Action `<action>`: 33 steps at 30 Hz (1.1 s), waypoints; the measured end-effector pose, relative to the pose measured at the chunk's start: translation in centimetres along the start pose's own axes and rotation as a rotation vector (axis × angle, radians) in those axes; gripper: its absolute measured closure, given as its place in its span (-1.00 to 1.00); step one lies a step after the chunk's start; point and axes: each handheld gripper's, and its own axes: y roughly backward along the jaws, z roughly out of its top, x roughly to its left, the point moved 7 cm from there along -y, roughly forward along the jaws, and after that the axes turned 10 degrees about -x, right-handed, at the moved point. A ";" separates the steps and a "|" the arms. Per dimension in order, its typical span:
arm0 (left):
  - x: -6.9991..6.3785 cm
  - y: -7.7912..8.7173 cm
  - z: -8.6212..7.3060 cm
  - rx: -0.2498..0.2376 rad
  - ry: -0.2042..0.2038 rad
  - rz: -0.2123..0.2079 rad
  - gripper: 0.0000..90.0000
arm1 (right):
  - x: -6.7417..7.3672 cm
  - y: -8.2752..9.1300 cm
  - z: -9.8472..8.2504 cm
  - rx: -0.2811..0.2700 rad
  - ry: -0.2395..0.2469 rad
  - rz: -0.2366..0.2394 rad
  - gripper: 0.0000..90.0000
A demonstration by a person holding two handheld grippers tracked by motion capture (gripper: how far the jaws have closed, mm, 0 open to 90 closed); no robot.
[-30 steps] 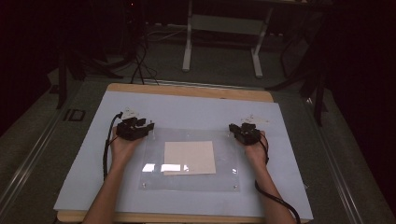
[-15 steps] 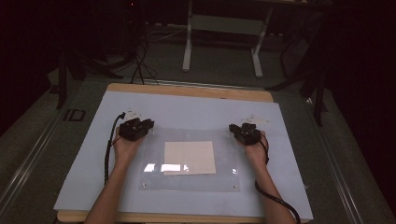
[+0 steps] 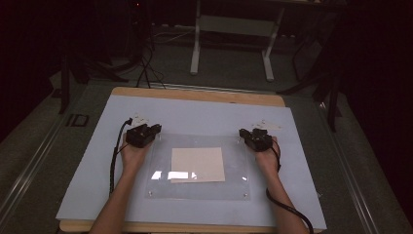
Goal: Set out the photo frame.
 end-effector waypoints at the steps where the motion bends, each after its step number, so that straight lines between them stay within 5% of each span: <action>1: 0.0 0.0 0.0 -0.002 0.000 0.000 0.87 | 0.0 0.0 0.0 -0.001 -0.001 0.001 0.88; 14: 0.8 -0.1 0.0 0.001 0.083 -0.077 0.86 | -0.3 -0.4 0.4 0.074 -0.095 0.016 0.88; 24: 1.5 -1.2 0.4 0.036 0.160 -0.091 0.86 | -1.0 -1.2 0.8 0.122 -0.181 0.046 0.88; 31: 1.9 -2.1 0.9 0.086 0.172 -0.085 0.89 | -1.4 -1.8 1.0 0.126 -0.187 0.045 0.90; 33: 2.1 -2.5 0.9 0.090 0.205 -0.090 0.90 | -1.6 -2.1 1.1 0.124 -0.202 0.045 0.90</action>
